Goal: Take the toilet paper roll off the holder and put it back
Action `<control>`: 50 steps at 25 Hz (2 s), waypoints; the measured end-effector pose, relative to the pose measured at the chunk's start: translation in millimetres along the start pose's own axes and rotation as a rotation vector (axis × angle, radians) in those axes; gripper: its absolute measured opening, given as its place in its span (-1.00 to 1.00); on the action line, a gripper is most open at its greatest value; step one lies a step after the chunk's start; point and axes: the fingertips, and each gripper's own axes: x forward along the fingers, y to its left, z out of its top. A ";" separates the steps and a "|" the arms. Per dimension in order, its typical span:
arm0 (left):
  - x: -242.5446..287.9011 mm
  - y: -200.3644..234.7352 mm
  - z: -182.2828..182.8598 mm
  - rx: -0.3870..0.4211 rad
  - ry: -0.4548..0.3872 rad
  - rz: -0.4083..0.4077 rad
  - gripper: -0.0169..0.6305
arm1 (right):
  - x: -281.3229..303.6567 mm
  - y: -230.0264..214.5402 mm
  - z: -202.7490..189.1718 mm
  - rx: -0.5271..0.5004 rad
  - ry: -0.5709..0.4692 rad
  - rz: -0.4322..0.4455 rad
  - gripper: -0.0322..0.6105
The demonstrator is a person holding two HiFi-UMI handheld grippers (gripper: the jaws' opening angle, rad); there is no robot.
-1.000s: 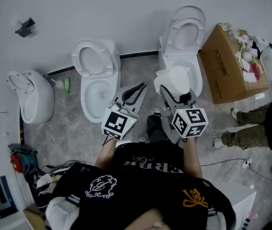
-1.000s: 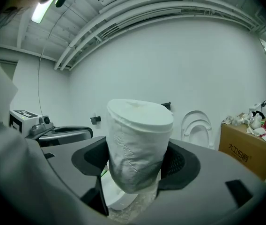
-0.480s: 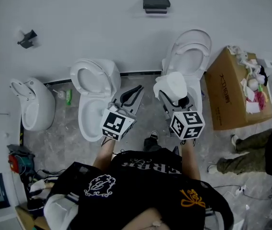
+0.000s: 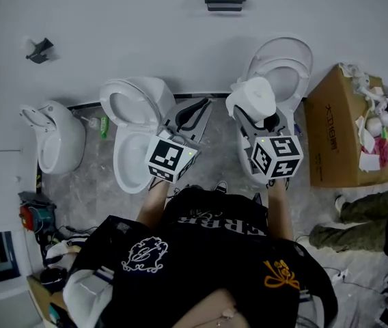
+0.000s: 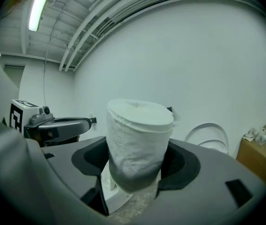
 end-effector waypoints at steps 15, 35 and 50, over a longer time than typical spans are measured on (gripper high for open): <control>48.6 45.0 -21.0 0.002 0.074 0.027 -0.83 | 69.1 -33.8 3.2 0.001 0.037 0.029 0.08; 176.6 180.8 -9.4 0.025 -0.008 -0.106 -0.83 | 231.7 -91.9 93.1 -0.071 0.003 -0.070 0.08; 233.1 250.5 -18.3 -0.001 -0.032 -0.130 -0.83 | 356.0 -146.4 191.6 -0.213 -0.049 -0.110 0.08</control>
